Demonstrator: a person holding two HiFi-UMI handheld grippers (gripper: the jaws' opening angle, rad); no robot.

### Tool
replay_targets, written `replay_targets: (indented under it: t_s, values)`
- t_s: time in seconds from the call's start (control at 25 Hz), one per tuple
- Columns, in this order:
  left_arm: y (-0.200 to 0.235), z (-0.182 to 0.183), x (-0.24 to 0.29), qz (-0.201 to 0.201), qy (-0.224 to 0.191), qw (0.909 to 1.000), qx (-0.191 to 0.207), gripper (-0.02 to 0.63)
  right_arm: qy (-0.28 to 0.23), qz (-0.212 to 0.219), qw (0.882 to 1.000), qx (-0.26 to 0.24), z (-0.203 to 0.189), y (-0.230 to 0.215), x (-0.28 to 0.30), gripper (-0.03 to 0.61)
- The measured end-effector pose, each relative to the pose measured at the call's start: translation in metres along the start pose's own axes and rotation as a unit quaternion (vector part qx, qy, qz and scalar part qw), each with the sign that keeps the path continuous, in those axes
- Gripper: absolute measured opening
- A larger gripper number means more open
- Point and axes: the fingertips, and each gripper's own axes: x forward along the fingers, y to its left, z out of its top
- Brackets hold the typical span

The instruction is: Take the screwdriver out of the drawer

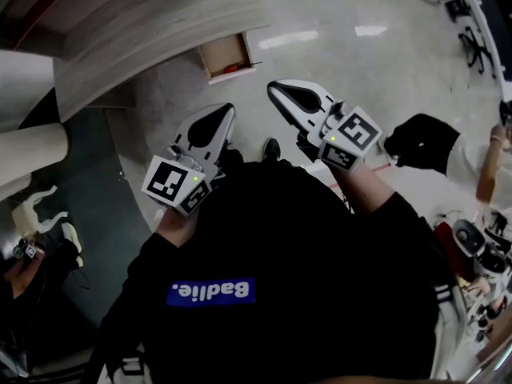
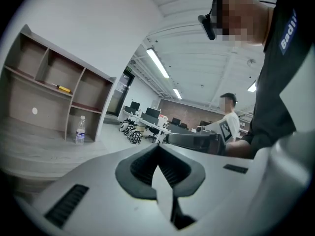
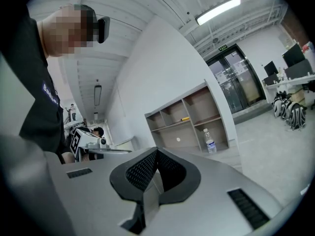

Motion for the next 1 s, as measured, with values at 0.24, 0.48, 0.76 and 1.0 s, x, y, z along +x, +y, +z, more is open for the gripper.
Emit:
replay_targets:
  t_s: [0.24, 0.48, 0.76, 1.0]
  values:
    - [0.040, 0.021, 0.003, -0.055, 0.011, 0.9983, 0.017, 0.002, -0.027, -0.047, 0.999, 0.002, 0.025, 0.000, 0.033, 0.028]
    - [0.060, 0.019, 0.014, -0.099, 0.036, 0.9942, 0.022, 0.002, -0.030, -0.104, 0.994, -0.013, 0.033, -0.008, 0.041, 0.028]
    - [0.071, 0.010, 0.037, -0.114, 0.066, 0.9905, 0.039, 0.002, -0.038, -0.128, 0.991, 0.005, 0.036, -0.019, 0.027, 0.028]
    - [0.079, 0.010, 0.066, -0.084, 0.078, 0.9924, 0.045, 0.002, -0.029, -0.120, 0.992, 0.010, 0.028, -0.047, 0.023, 0.028]
